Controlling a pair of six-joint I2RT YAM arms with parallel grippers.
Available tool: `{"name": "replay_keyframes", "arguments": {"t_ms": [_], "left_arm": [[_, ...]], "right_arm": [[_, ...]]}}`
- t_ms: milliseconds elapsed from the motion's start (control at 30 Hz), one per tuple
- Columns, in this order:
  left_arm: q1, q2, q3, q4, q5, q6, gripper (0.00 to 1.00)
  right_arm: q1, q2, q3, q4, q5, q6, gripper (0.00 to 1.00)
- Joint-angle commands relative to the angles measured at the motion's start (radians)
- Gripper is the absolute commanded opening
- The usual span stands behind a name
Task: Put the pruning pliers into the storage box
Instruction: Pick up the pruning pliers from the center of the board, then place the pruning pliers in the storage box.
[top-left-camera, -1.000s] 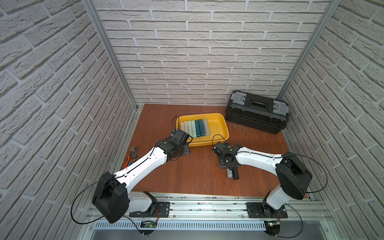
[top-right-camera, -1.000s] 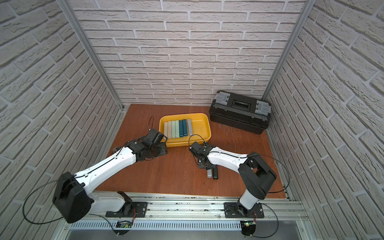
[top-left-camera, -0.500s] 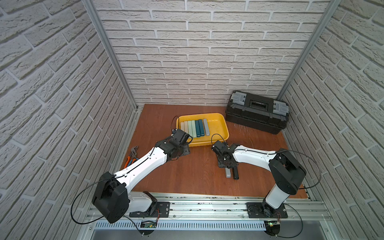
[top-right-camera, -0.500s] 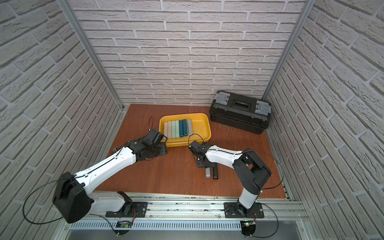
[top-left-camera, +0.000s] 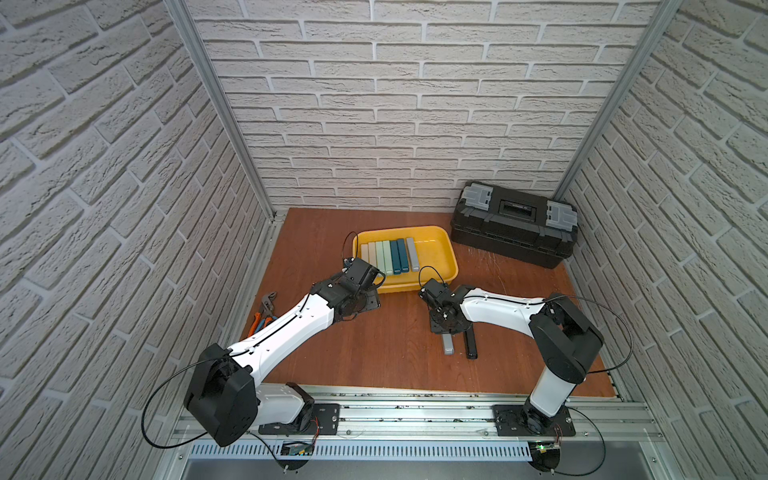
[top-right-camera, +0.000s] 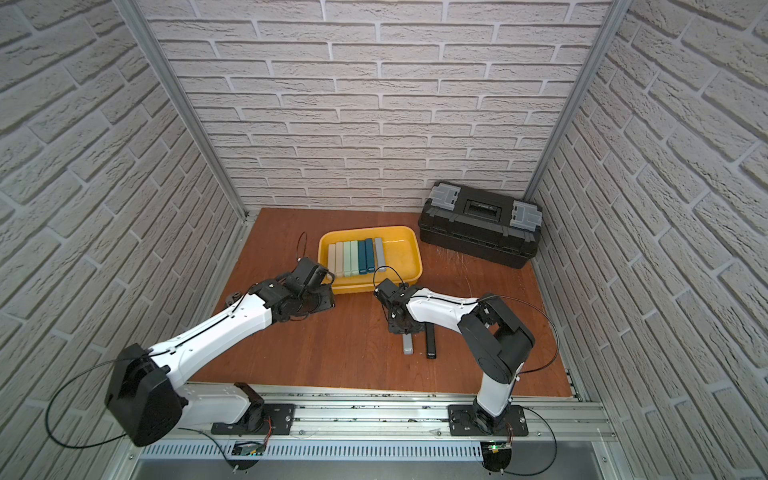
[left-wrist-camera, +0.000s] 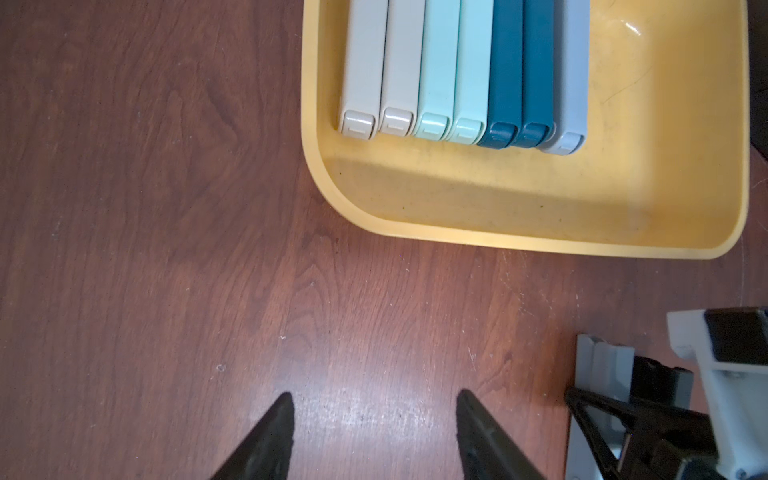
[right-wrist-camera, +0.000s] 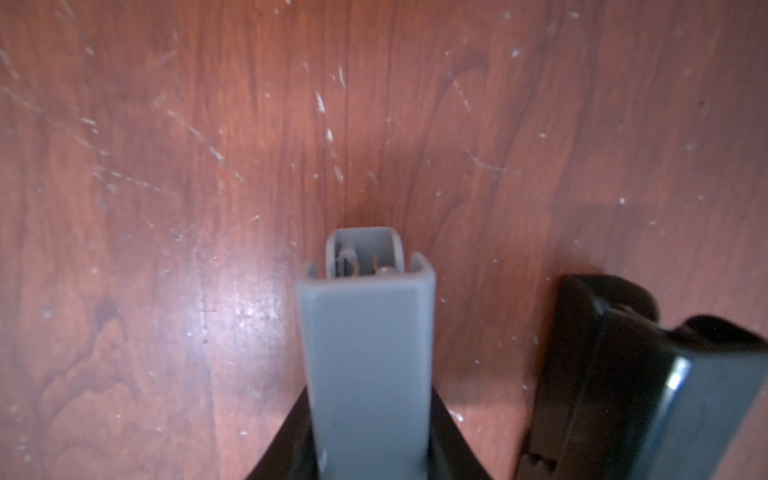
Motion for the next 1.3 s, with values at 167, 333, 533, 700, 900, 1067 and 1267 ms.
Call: {"name": "replay_keyframes", "arguments": {"t_ms": [167, 333, 533, 700, 900, 1067, 1267], "left_arm": [[0.007, -0.02, -0.008, 0.006, -0.019, -0.004, 0.62], [0.01, -0.024, -0.011, 0.003, -0.019, -0.003, 0.62], [0.024, -0.044, -0.021, 0.0, -0.019, -0.002, 0.62], [0.036, -0.066, -0.032, -0.001, -0.019, -0.002, 0.62], [0.048, -0.096, -0.056, -0.003, -0.025, -0.013, 0.62], [0.059, -0.105, -0.059, -0.014, -0.028, -0.008, 0.62], [0.068, -0.092, -0.052, -0.017, -0.026, -0.005, 0.62]], "right_arm": [[0.007, -0.012, 0.065, -0.021, -0.008, -0.034, 0.26], [0.006, -0.028, 0.116, -0.062, -0.012, -0.05, 0.23], [0.004, -0.081, 0.256, -0.146, -0.005, -0.114, 0.23], [-0.017, -0.03, 0.509, -0.224, 0.013, -0.243, 0.24], [-0.08, 0.106, 0.766, -0.219, -0.013, -0.34, 0.24], [-0.144, 0.252, 0.93, -0.191, -0.046, -0.368, 0.24], [-0.201, 0.437, 1.141, -0.198, -0.091, -0.377, 0.23]]}}
